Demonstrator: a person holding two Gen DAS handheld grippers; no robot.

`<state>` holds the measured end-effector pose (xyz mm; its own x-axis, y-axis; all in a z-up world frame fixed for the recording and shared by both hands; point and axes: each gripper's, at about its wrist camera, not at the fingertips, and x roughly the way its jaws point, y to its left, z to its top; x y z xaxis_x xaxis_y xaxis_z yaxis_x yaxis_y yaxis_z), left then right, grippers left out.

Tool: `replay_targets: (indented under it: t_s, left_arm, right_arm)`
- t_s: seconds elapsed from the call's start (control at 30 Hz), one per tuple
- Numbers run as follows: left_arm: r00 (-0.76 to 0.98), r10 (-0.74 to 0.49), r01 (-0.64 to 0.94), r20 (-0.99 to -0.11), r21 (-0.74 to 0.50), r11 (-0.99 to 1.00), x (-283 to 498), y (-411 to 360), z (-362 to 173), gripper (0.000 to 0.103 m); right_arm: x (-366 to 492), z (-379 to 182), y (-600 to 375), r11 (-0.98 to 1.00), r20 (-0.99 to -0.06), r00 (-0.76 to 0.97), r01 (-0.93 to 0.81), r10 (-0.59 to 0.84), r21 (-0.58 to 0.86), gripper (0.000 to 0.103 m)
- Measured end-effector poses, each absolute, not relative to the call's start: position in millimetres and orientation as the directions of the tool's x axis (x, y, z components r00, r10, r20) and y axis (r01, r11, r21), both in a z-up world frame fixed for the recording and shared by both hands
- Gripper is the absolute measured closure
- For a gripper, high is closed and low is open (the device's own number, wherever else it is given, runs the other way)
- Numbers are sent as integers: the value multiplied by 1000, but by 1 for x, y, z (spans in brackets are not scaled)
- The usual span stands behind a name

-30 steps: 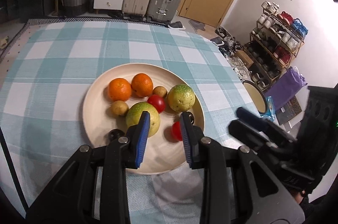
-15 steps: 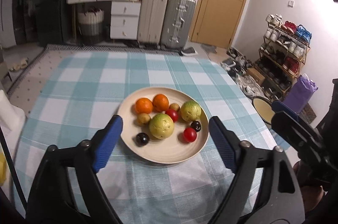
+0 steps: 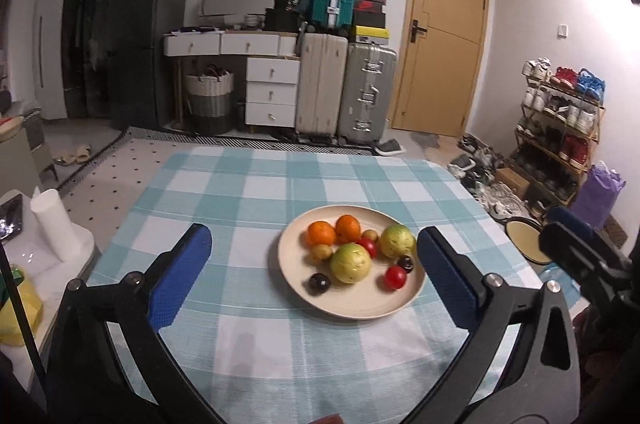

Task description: Organize fruits

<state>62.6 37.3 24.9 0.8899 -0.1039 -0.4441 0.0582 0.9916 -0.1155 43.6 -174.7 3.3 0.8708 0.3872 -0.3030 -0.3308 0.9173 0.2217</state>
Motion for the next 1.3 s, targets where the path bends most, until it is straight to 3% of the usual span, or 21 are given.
replay_targets:
  t_s: [0.87, 1.3]
  left_arm:
    - [925, 65, -74, -375, -9, 997, 64, 50, -55, 0]
    - [941, 60, -65, -334, -5, 998, 61, 51, -67, 0]
  right_arm:
    - [43, -53, -176, 976, -328, 919, -198, 217, 88, 0]
    - [46, -67, -175, 980, -328, 923, -191, 200, 61, 0]
